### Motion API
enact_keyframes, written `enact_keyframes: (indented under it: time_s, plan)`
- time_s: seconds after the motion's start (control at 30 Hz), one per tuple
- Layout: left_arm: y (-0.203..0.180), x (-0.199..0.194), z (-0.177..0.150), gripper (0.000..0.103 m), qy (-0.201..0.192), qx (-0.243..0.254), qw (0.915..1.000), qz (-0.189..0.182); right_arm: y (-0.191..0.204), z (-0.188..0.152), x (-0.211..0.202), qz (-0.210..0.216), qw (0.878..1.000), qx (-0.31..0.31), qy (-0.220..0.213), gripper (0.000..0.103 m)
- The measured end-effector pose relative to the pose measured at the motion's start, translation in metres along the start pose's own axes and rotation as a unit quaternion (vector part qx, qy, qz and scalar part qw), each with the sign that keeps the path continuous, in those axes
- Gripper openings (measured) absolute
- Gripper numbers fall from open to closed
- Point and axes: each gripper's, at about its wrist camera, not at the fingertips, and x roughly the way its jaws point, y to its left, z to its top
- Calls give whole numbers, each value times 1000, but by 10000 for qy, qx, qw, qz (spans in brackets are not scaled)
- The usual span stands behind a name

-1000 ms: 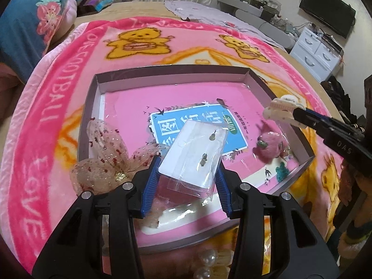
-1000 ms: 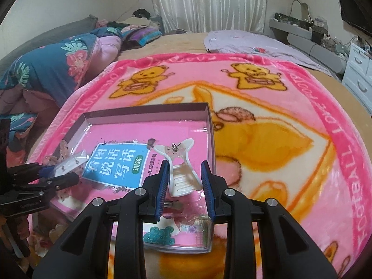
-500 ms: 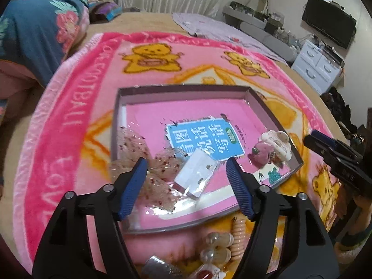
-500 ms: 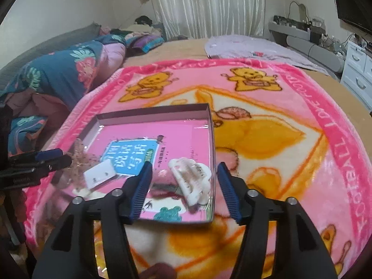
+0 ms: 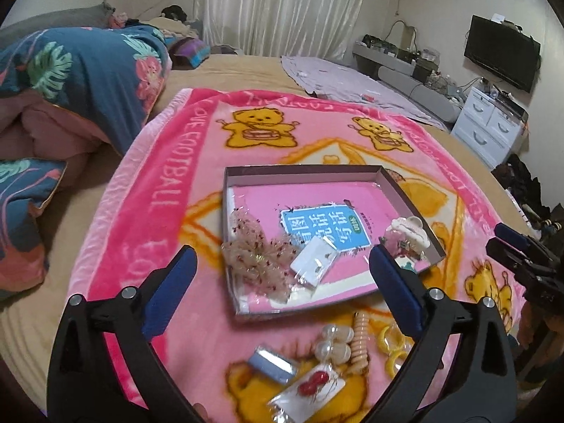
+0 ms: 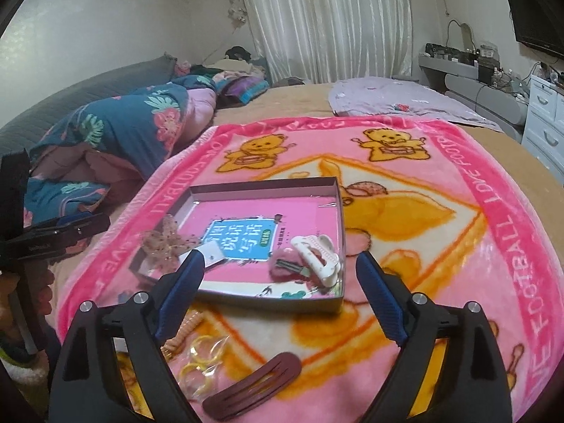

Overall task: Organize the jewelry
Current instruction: 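Open both tools and move back toward the remaining jewelry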

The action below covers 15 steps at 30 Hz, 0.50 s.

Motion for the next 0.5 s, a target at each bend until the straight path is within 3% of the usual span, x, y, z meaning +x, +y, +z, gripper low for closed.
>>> enact_keyframes:
  time_s: [0.5]
  plan:
    - [0,-24,-36,91,108,68,9997,195,19,-23,-25,75,9994,-294,136,87]
